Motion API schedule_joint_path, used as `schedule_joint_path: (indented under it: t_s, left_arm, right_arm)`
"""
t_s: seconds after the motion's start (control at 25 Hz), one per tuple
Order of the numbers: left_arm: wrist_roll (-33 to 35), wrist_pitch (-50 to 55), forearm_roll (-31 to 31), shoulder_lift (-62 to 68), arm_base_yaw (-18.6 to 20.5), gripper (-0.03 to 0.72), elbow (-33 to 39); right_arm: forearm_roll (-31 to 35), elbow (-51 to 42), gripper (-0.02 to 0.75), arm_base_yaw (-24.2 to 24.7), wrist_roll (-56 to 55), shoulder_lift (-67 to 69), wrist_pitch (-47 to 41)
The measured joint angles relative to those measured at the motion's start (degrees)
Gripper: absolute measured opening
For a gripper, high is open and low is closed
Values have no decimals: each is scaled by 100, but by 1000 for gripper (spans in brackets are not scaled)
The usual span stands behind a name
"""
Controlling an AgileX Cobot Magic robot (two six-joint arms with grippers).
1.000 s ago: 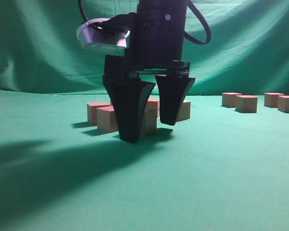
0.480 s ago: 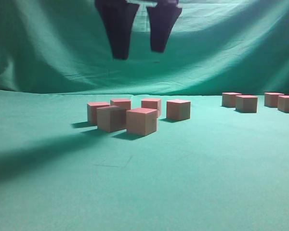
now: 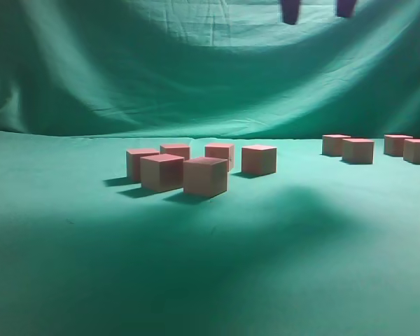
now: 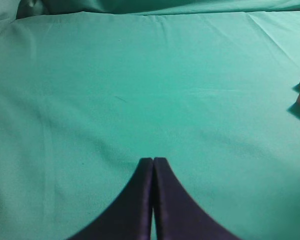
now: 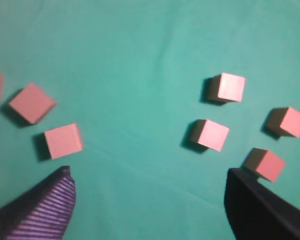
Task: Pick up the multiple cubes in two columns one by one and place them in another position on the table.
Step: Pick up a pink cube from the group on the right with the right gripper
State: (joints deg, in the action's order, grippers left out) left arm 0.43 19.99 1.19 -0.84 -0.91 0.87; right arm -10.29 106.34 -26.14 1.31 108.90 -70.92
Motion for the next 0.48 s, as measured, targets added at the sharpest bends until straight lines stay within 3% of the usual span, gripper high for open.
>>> schedule_joint_path:
  t_s: [0.24, 0.48]
  left_arm:
    - [0, 0, 0, 0, 0, 0, 0]
    - [0, 0, 0, 0, 0, 0, 0]
  right_arm:
    - [515, -517, 597, 1110, -48, 55, -12]
    - [732, -688, 597, 1400, -60, 454, 455]
